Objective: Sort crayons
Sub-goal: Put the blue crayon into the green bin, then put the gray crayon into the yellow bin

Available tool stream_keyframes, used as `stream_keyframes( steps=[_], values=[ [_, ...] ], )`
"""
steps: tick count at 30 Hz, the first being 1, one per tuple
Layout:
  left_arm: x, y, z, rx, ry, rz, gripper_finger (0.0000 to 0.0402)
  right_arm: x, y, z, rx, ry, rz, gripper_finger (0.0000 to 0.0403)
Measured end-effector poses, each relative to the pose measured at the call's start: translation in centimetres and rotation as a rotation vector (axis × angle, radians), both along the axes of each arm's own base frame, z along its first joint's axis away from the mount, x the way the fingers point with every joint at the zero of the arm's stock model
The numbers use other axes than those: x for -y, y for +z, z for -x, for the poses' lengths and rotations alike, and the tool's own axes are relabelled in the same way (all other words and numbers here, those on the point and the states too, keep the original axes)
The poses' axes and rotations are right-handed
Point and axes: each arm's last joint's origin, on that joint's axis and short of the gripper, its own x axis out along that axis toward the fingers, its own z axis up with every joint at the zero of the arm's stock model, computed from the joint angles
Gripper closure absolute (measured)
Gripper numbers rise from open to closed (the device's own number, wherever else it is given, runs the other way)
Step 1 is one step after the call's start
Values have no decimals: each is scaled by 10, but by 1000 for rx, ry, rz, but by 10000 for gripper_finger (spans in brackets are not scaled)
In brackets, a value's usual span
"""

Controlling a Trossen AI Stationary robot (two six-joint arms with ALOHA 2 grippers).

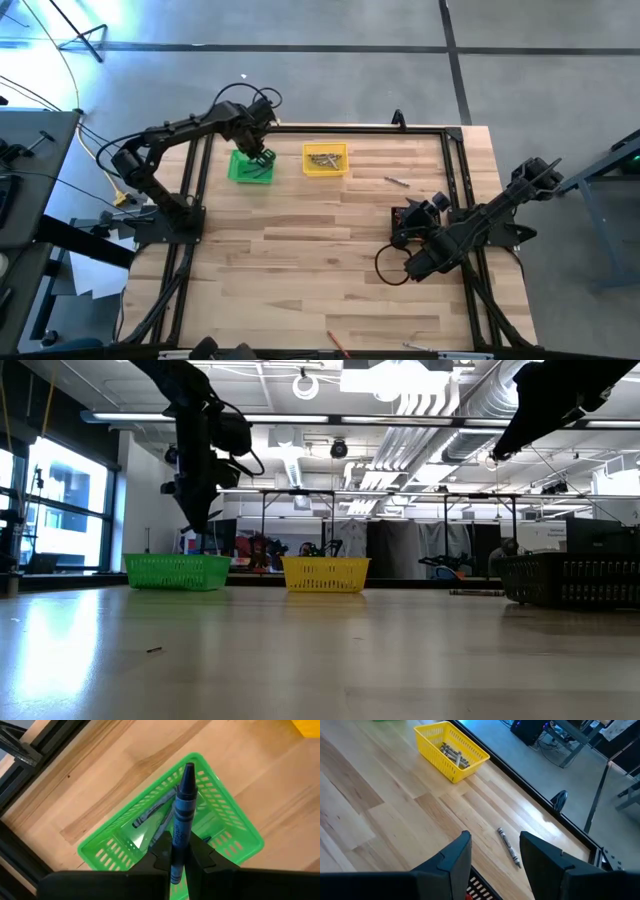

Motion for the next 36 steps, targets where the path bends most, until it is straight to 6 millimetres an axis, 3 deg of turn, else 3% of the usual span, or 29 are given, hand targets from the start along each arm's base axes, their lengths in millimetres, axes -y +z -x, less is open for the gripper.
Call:
stream_keyframes(
  steps=[8,19,29,36],
  values=[
    [5,0,-4,-5,-38,-4,391,0,0,0,3,0,-2,242],
    [7,0,-5,-12,-47,-2,323,0,0,0,2,0,-4,242],
    [9,0,-6,-1,-32,15,311,2,0,1,-36,-8,-8,242],
    [34,2,-36,188,-197,116,316,24,-1,5,-262,-172,-100,242]
  ],
)
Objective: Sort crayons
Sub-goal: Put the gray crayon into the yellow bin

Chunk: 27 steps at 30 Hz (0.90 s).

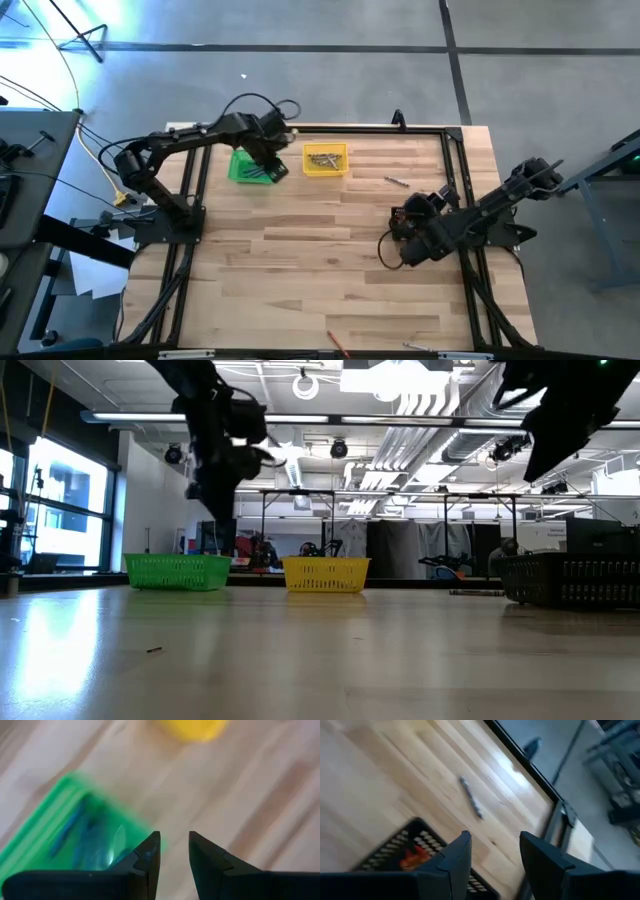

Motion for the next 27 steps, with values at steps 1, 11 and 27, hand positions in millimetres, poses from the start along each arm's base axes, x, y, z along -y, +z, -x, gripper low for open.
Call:
stream_keyframes(
  steps=[1,11,27],
  values=[
    [6,1,-7,35,-33,-4,316,3,0,0,-19,-18,-4,242],
    [91,10,-63,260,-384,-92,316,18,2,-10,-100,47,-98,242],
    [198,32,-95,615,-714,-178,316,71,11,4,18,55,-138,242]
  ],
)
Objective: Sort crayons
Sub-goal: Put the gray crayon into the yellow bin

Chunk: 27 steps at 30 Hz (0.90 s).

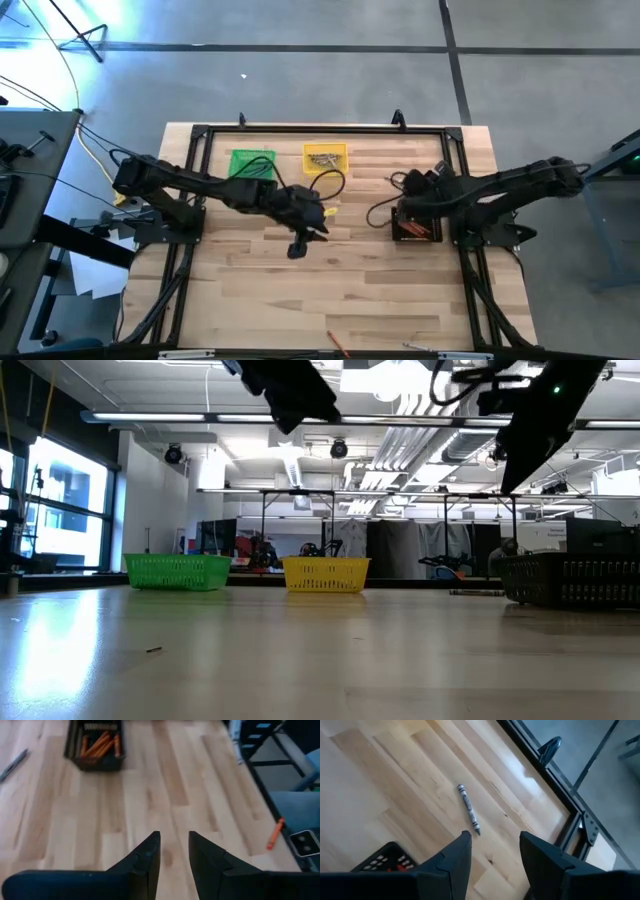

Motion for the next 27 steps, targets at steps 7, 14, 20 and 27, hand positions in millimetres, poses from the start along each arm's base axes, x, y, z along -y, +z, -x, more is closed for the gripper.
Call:
stream_keyframes(
  steps=[7,14,20,27],
  values=[
    [19,4,0,51,-16,-28,316,29,-10,-3,-6,1,-24,242],
    [28,6,0,87,34,-86,316,59,-22,-9,6,65,-102,242],
    [33,7,-1,112,40,-97,316,84,-35,-6,44,78,-167,242],
    [34,8,-1,118,39,-95,316,107,-54,5,125,75,-287,242]
  ],
)
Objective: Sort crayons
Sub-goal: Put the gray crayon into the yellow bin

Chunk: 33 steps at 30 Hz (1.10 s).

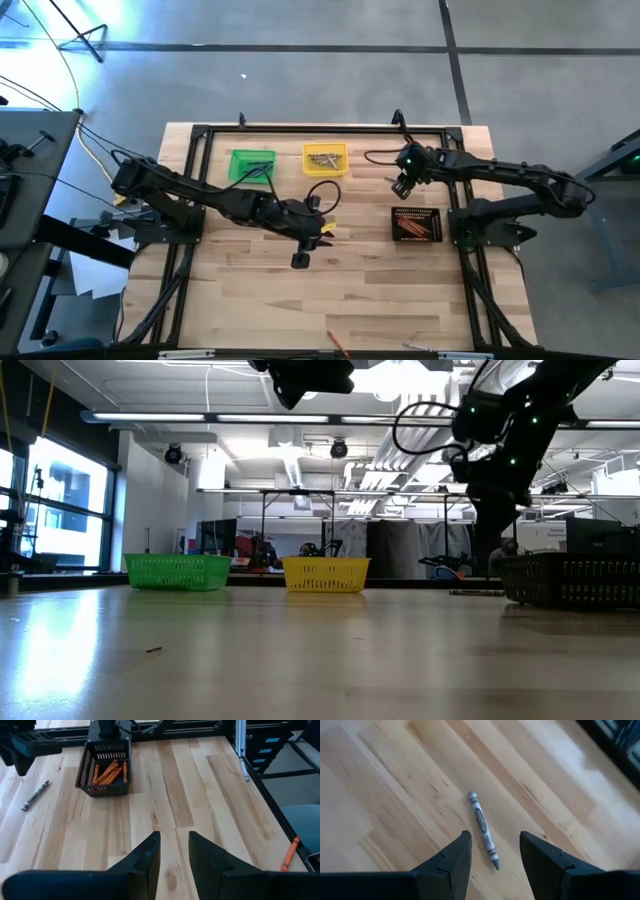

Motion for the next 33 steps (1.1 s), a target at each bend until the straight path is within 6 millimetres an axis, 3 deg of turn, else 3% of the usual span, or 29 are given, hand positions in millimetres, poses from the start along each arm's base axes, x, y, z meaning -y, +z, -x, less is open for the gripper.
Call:
stream_keyframes(
  steps=[14,27,33],
  values=[
    [-1,0,0,7,20,-13,316,12,-21,13,39,-33,-57,242],
    [-1,0,0,8,21,-26,316,14,-21,11,84,-68,-78,242],
    [-2,0,0,11,34,-42,316,18,-32,5,58,-104,-93,242]
  ],
)
